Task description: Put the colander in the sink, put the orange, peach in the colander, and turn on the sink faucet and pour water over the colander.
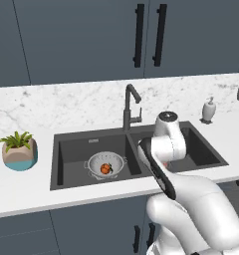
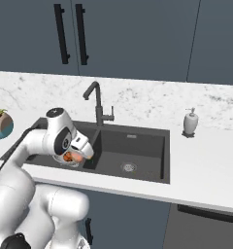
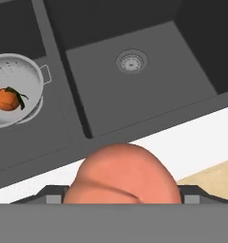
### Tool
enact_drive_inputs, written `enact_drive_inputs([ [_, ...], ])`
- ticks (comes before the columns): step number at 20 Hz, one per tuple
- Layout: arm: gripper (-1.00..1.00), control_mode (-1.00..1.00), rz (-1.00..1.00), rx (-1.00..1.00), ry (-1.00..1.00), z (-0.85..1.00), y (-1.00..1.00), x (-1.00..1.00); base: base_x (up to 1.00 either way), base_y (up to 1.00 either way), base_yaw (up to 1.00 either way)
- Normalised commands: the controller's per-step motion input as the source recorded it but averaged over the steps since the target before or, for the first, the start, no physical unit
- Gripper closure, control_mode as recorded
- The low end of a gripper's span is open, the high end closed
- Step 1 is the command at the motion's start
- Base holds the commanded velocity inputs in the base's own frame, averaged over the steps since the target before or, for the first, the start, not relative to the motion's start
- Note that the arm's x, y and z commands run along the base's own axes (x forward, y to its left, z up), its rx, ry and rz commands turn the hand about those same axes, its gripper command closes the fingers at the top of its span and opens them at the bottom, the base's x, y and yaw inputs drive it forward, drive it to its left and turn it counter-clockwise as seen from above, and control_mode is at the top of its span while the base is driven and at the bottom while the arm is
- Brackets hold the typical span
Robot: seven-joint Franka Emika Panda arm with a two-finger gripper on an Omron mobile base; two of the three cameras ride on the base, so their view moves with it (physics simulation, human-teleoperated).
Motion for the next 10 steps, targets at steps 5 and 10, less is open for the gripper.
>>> enact_drive_inputs([
  [5,1.00,-1.00,0.04,-0.03,0.00,-0.02,0.85,-0.02,0.00,0.00,0.00],
  [10,1.00,-1.00,0.11,-0.01,0.00,-0.03,0.69,0.04,0.00,0.00,0.00],
])
